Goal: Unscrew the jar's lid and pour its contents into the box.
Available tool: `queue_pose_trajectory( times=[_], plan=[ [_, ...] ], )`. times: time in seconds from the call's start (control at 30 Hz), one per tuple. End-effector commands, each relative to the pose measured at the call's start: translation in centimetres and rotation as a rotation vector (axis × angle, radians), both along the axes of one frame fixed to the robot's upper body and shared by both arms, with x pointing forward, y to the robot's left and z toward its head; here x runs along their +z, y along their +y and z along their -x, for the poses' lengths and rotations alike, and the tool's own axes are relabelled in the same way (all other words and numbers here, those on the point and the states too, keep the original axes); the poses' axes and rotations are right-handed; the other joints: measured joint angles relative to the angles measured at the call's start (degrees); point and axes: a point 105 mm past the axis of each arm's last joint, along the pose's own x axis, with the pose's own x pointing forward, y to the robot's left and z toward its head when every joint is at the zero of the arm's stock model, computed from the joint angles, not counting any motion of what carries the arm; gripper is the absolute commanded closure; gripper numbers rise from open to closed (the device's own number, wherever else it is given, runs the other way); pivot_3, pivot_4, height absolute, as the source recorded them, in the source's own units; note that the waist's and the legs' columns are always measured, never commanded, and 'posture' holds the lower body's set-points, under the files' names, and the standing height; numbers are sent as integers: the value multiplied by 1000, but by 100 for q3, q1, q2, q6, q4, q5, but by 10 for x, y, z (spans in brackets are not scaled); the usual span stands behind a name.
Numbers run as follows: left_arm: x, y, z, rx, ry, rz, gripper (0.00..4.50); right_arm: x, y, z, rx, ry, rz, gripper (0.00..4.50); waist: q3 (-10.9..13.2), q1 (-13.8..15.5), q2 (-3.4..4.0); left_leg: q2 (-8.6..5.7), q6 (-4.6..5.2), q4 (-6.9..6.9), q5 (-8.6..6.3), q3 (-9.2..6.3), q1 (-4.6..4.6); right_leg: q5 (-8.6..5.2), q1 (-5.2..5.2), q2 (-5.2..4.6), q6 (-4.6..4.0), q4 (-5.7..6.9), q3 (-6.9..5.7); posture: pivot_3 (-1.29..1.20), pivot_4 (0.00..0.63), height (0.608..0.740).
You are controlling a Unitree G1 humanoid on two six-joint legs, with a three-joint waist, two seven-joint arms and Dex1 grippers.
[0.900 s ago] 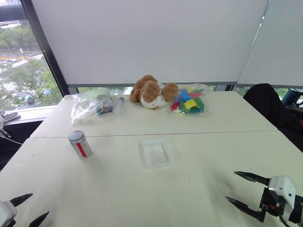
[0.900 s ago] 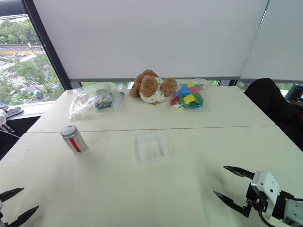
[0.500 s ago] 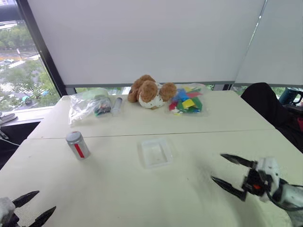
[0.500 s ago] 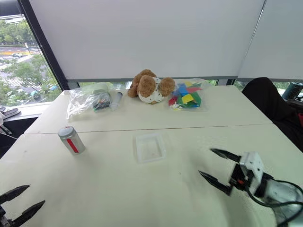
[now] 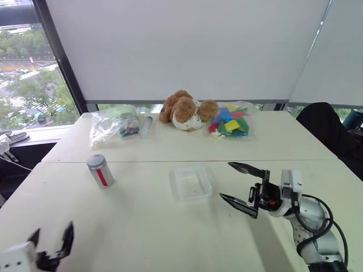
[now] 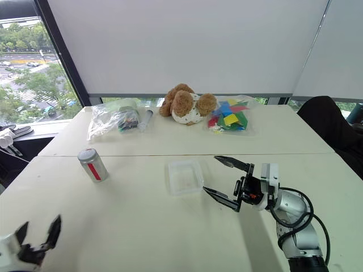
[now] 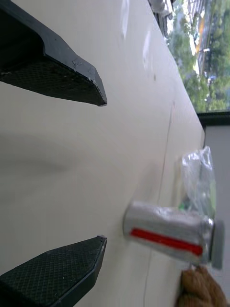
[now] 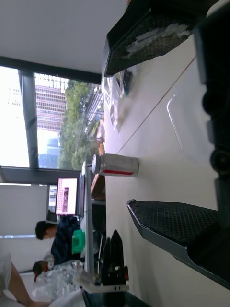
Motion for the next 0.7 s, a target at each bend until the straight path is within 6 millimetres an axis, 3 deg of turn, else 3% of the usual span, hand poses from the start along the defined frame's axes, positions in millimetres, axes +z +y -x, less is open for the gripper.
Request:
queue_pose_trajectory(
  times=[0.03,0.37,0.7],
  plan=[
    [23,-10,-20,37,-23,-48,49,6,-6,2,-5,-42,-11,0,-1,-15,2,1,0,-2,0,1,2,0,0,2,0,0,0,0,150,740],
    [45,-30,-88,98,12,-65,49,2,-10,5,-36,-26,-24,0,-1,-60,4,-2,0,-5,2,-1,5,13,-4,8,22,10,0,0,150,740],
    [46,-35,-115,125,22,-82,49,-1,-7,8,-48,-11,-39,0,-1,-55,4,-3,-3,-5,3,-1,5,14,-6,8,22,11,2,0,150,740]
  ],
)
